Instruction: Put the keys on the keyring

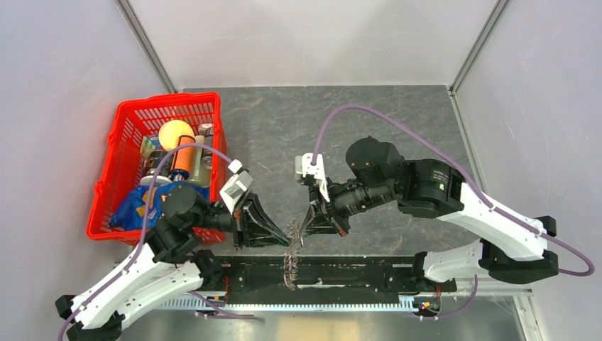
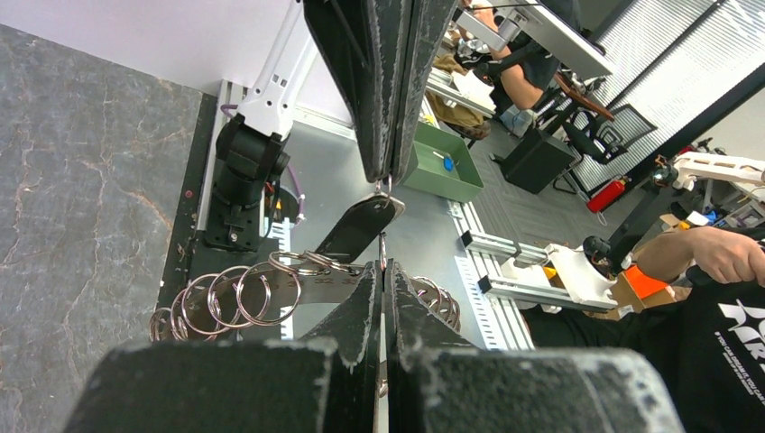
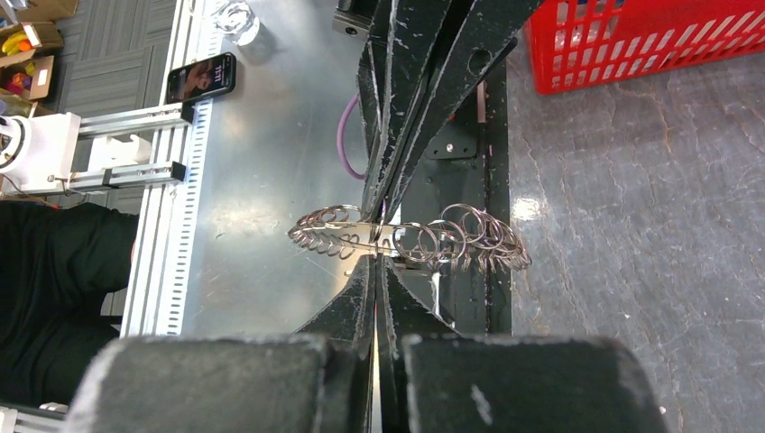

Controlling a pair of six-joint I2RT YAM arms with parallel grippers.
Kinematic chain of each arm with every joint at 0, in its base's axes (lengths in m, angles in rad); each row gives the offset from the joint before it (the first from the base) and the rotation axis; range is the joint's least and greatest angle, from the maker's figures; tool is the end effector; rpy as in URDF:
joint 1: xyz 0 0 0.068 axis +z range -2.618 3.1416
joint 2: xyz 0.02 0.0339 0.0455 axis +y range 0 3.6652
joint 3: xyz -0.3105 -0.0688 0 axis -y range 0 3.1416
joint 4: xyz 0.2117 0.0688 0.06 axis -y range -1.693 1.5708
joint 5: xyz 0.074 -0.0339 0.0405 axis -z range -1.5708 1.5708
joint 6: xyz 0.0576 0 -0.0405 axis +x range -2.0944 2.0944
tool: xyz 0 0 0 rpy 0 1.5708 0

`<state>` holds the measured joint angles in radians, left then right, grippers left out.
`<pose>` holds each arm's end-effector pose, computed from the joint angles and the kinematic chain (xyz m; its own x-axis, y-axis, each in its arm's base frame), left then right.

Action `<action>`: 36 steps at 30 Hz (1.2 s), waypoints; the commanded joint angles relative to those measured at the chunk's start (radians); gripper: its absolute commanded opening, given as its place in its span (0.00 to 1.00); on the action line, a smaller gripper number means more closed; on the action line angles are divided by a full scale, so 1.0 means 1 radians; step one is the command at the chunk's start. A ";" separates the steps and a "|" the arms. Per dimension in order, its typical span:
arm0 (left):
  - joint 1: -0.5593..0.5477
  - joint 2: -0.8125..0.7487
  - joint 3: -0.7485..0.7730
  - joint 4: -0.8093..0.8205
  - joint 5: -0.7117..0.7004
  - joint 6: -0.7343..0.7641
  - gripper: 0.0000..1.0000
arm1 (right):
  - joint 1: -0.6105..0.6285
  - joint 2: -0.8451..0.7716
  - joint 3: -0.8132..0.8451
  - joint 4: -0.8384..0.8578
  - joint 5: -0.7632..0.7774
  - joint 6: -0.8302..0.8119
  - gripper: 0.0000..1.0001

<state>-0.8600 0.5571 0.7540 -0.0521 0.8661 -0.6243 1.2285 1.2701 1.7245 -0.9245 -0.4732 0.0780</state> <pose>0.0075 -0.0760 0.3940 -0.4981 -0.0018 -0.8671 0.8524 -0.1845 -0.4892 0.0436 0.2006 0.5002 -0.2275 -0.4319 -0.8727 -0.9600 -0.0505 0.2753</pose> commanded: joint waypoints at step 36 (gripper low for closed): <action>-0.004 -0.028 0.022 0.031 0.005 0.051 0.02 | 0.001 0.038 0.027 0.039 -0.047 0.058 0.00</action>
<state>-0.8600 0.5407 0.7540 -0.0521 0.8661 -0.6094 1.2285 1.3094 1.7245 -0.9279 -0.4938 0.1211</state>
